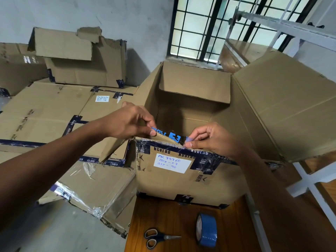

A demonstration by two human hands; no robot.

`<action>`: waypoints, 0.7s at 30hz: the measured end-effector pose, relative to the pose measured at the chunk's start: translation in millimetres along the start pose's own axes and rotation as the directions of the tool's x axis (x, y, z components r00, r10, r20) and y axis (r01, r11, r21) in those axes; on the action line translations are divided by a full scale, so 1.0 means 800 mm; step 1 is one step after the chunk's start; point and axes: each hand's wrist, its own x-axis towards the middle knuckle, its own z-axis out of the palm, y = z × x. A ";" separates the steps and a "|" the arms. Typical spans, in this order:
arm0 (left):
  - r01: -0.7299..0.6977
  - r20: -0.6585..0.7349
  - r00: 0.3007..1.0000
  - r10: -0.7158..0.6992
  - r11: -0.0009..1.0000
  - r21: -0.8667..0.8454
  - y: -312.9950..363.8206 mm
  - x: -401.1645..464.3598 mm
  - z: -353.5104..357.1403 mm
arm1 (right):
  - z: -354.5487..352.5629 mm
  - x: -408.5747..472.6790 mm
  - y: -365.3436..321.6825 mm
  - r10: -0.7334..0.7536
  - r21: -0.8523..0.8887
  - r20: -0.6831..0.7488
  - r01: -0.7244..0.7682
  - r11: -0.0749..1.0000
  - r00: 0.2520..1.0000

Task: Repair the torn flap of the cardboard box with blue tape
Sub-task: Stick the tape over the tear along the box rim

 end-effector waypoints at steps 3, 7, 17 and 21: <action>0.081 -0.084 0.993 -0.079 0.997 0.013 -0.004 0.000 0.007 | 0.001 0.000 -0.001 0.006 -0.002 -0.023 -0.006 1.000 1.000; 0.148 -0.134 0.980 -0.149 0.989 -0.019 -0.001 0.002 0.013 | 0.000 -0.002 -0.004 0.023 -0.005 -0.051 -0.024 1.000 0.998; 0.222 -0.180 0.953 -0.244 0.966 -0.133 0.011 0.003 0.021 | -0.007 -0.040 -0.019 0.085 -0.060 -0.093 -0.090 0.994 0.992; 0.206 -0.166 0.958 -0.235 0.963 -0.176 0.014 0.006 0.024 | 0.012 -0.031 -0.029 0.002 -0.123 -0.323 -0.045 0.991 0.947</action>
